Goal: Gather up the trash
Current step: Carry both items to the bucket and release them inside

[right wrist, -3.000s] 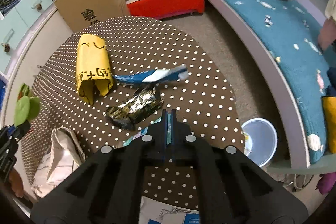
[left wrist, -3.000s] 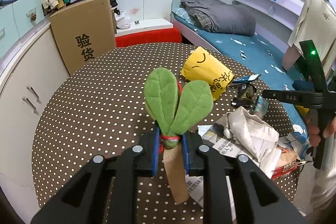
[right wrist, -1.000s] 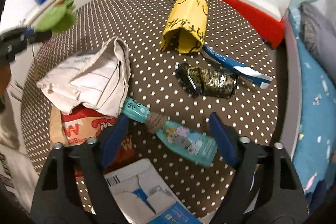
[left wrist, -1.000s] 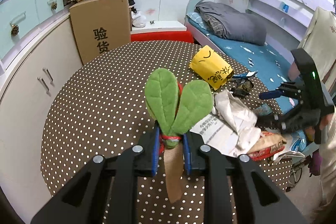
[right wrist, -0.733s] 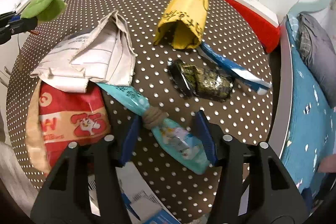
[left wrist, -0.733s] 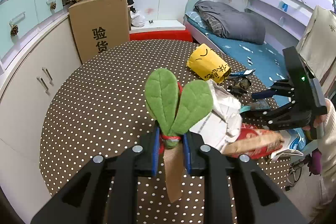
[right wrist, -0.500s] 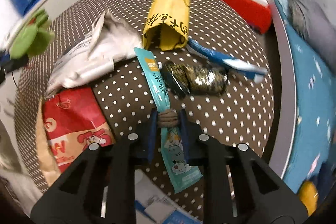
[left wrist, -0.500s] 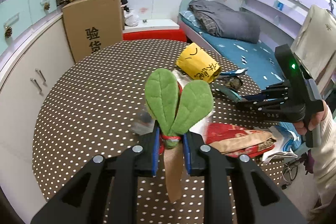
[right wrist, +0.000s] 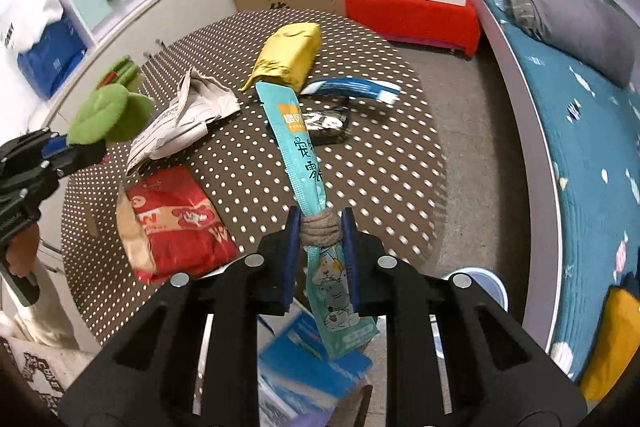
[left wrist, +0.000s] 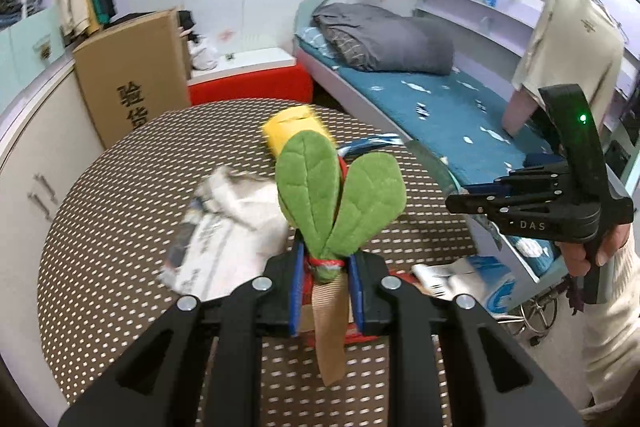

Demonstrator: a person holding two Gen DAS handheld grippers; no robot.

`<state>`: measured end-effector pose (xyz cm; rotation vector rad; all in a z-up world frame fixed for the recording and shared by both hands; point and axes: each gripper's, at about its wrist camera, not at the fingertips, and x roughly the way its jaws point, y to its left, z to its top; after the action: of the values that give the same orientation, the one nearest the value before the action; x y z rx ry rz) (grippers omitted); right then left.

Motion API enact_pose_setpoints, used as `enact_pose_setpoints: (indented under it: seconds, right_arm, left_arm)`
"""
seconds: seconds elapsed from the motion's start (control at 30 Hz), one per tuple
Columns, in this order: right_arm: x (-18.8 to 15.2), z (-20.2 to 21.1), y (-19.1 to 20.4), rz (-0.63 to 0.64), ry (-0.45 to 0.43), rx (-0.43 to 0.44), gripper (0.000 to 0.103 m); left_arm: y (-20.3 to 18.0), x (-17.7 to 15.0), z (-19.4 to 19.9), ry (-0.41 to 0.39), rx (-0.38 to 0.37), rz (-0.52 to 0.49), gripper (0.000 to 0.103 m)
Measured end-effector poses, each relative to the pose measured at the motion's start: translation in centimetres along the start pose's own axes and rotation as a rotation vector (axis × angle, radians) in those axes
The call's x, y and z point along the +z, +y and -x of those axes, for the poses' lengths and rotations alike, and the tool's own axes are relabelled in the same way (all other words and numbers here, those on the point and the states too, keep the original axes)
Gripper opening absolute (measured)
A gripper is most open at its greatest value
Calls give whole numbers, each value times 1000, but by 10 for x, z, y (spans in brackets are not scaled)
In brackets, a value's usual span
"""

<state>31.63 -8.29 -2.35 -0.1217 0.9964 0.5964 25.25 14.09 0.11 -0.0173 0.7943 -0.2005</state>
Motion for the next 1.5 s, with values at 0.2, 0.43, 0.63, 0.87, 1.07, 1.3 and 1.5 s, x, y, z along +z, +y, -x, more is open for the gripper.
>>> enact_pose_setpoints:
  seconds: [0.2, 0.43, 0.63, 0.87, 1.07, 1.3, 1.5]
  right_arm:
    - [-18, 20, -32, -79, -25, -26, 20]
    - [-54, 48, -65, -158, -68, -49, 20]
    - [-85, 67, -101, -243, -83, -84, 20]
    - [-125, 83, -143, -350, -77, -112, 20]
    - [-161, 82, -177, -454, -46, -123, 21]
    - [-206, 73, -210, -574, -7, -129, 21]
    - [-237, 69, -239, -687, 12, -135, 21]
  left_arm:
    - [-42, 10, -12, 12, -47, -66, 20]
    - [-98, 18, -33, 54, -103, -148, 20]
    - [-147, 23, -53, 95, -147, -210, 20]
    - [-207, 23, -76, 141, -212, -287, 20]
    - [-261, 13, -103, 212, -254, -344, 20]
    - [-325, -10, -147, 308, -206, -419, 20]
    - [-371, -20, -198, 348, -138, -460, 20]
